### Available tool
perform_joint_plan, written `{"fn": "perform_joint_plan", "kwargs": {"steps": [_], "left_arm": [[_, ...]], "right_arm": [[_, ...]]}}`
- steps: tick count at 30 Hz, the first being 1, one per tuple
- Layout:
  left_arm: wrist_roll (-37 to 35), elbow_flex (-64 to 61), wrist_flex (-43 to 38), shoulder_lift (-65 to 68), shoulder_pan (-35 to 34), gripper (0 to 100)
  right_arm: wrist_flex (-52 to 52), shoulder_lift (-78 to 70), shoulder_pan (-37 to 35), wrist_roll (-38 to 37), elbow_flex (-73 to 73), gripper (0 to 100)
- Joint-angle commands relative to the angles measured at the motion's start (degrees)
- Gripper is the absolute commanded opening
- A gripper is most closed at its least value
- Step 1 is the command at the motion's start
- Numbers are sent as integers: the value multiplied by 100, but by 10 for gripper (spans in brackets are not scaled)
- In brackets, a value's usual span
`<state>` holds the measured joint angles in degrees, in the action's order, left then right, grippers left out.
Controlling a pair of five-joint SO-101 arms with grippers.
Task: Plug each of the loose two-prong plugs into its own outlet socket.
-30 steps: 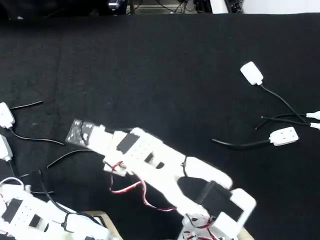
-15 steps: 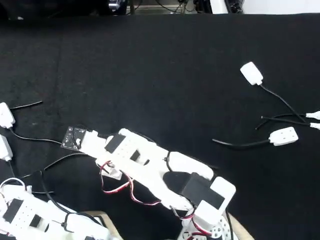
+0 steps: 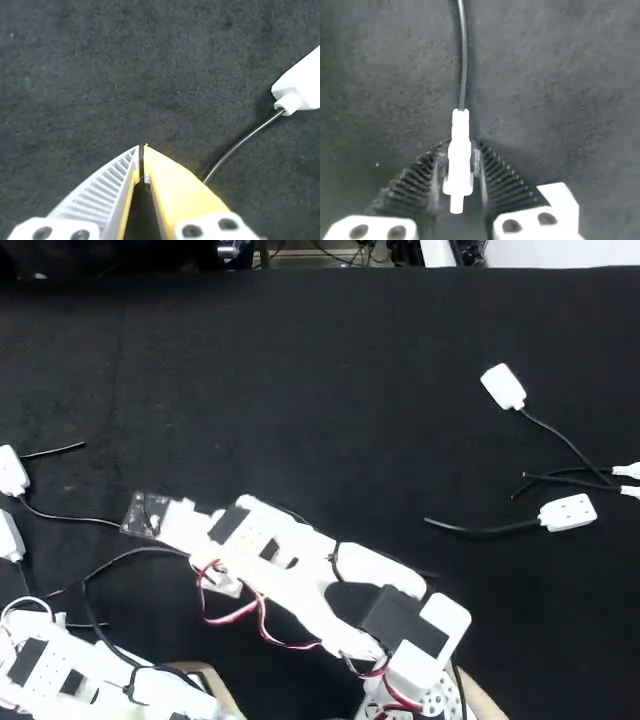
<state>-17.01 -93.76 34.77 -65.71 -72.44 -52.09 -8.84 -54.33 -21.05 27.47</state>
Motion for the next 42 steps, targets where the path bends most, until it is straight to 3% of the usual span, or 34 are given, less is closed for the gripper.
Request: {"fn": "perform_joint_plan", "kwargs": {"steps": [1,10,16,25,30,37,40,42], "left_arm": [[9,110,-114,-44,391,30],[-35,716,-79,-44,1490,30],[-1459,1464,-70,-44,2229,30],[-2787,2255,-70,-79,4462,30],[-2848,2000,-70,-879,5824,30],[-2822,629,-114,-3068,7662,30],[-2787,-31,-114,-4000,8119,30],[-2479,-136,-202,-3842,8303,30]], "right_arm": [[-299,207,492,70,-690,11],[-993,2141,1336,958,-708,11],[-958,3943,1310,941,189,11],[-870,5270,1407,835,796,11],[-695,5297,1890,747,796,11],[-431,5305,2198,782,796,11],[-316,5305,2163,800,796,11],[-185,5305,2136,932,822,11]]}}
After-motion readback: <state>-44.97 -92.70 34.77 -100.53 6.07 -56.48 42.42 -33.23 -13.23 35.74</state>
